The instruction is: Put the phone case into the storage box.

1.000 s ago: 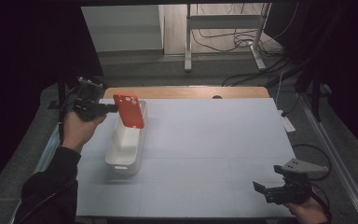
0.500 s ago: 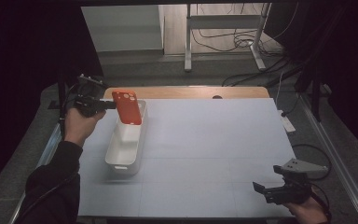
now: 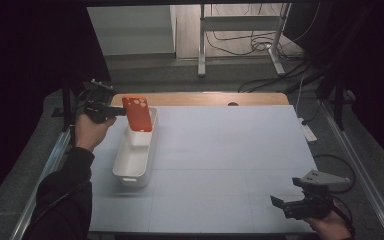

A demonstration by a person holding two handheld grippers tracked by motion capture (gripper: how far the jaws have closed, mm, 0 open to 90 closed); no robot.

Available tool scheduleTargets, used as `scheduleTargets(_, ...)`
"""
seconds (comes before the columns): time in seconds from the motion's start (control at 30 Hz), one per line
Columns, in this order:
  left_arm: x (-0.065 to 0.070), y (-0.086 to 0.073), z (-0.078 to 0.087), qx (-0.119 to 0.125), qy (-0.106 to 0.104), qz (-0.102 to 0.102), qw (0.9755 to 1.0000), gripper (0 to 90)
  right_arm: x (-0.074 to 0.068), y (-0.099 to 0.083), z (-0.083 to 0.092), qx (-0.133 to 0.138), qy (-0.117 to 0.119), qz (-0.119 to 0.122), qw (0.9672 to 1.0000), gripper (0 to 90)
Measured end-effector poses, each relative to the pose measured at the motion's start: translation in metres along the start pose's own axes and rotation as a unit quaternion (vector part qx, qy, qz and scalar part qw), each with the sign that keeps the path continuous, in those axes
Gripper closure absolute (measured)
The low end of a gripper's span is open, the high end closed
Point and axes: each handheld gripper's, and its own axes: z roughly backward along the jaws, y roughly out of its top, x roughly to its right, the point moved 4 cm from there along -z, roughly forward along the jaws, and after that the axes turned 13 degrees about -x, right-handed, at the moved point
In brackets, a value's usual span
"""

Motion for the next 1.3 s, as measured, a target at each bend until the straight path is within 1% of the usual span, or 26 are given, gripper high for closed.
scheduleTargets(0.1,-0.003,0.002,-0.006,-0.003,-0.002,0.007,1.0000,89.4,0.000,0.000,0.000,-0.003,-0.001,0.001,1.0000,0.0)
scheduleTargets(0.33,-0.006,0.007,-0.019,-0.008,-0.002,0.010,0.9999,89.4,0.000,0.000,-0.001,-0.005,0.001,0.002,1.0000,0.0)
scheduleTargets(0.5,-0.006,0.010,-0.027,-0.012,0.005,0.011,0.9999,89.4,-0.001,0.000,-0.001,-0.005,0.002,0.003,1.0000,0.0)
scheduleTargets(0.6,-0.007,0.010,-0.029,-0.012,0.006,0.014,0.9998,89.4,-0.001,0.000,-0.001,-0.006,0.003,0.003,1.0000,0.0)
scheduleTargets(0.63,-0.009,0.011,-0.031,-0.013,0.007,0.018,0.9997,89.4,-0.001,0.000,-0.001,-0.006,0.002,0.004,1.0000,0.0)
scheduleTargets(0.73,-0.011,0.012,-0.035,-0.015,0.011,0.022,0.9996,89.4,-0.001,0.000,-0.001,-0.006,0.003,0.005,1.0000,0.0)
scheduleTargets(1.0,-0.017,0.010,-0.046,-0.023,0.012,0.033,0.9991,89.3,-0.001,0.000,-0.001,-0.008,0.003,0.007,0.9999,0.0)
scheduleTargets(1.13,-0.018,0.010,-0.052,-0.025,0.011,0.036,0.9990,89.4,-0.001,0.000,-0.001,-0.009,0.003,0.008,0.9999,0.0)
scheduleTargets(1.27,-0.018,0.010,-0.058,-0.030,0.012,0.035,0.9989,89.4,-0.001,0.000,-0.002,-0.009,0.004,0.008,0.9999,0.0)
scheduleTargets(1.3,-0.018,0.010,-0.061,-0.031,0.013,0.038,0.9987,89.4,-0.001,0.000,-0.002,-0.009,0.004,0.008,0.9999,0.0)
